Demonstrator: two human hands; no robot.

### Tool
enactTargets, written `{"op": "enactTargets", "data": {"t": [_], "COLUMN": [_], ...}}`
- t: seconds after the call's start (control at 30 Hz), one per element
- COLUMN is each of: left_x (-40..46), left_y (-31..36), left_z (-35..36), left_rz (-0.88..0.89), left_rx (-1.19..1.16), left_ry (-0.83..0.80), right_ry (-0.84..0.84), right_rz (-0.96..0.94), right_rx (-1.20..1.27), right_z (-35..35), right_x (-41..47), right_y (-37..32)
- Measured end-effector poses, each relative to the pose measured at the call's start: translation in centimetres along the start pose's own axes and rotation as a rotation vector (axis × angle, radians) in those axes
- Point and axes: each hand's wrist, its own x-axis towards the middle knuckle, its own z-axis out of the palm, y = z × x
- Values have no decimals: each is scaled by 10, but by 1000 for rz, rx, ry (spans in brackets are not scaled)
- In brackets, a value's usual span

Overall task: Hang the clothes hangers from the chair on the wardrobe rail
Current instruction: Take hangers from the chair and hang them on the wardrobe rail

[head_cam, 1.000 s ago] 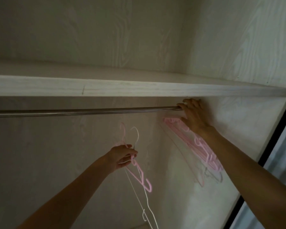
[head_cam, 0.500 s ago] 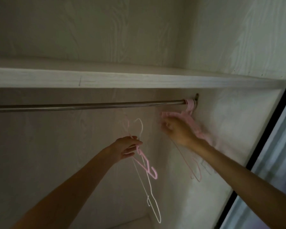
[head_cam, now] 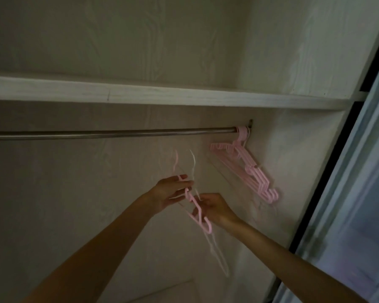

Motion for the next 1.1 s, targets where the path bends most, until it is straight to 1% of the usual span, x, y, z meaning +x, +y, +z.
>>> {"op": "enactTargets", "data": {"t": [0.07,0.13,0.23,0.37,0.47,0.57,0.67,0.73,0.77,0.8,0.83,0.87,0.93,0.97,1.0,1.1], "left_x": [-1,-2,-1,3,3,1,0,-1,-1,-1,-1,0,3,4,4,6], "left_y": [4,7,9,10,12,16,22,25,28,29,30,32,34,35,35,33], "left_z": [-2,-5,-11,-15,-18,-20,-23,-24,-24,-24,-25,-26,-27,-27,-28,-30], "left_rz": [11,11,-11,-33,-40,-47,-49,-43,-36,-30,-25,-21,-20,-25,-33,-54], "left_rx": [-29,-68,-81,-72,-63,-32,16,64,83,98,108,119,138,144,150,168], "left_ry": [32,51,55,64,71,99,129,137,139,144,150,152,155,156,156,152], "right_ry": [155,265,315,404,387,389,296,223,218,241,306,391,515,515,480,342], "right_rz": [-105,-200,-272,-268,-205,-156,-57,-16,-31,-70,-146,-250,-475,-555,-603,-617], "right_rx": [-84,-155,-225,-267,-379,-409,-433,-527,-645,-794,-918,-978,-956,-972,-1036,-1275], "right_z": [-12,-27,-41,-50,-47,-38,-35,-37,-40,-41,-43,-45,-51,-54,-56,-59], "right_x": [-1,4,18,52,75,81,78,73,69,65,62,61,66,72,79,101], "right_y": [-3,-9,-26,-58,-64,-53,-39,-35,-39,-43,-49,-57,-78,-88,-96,-101]}}
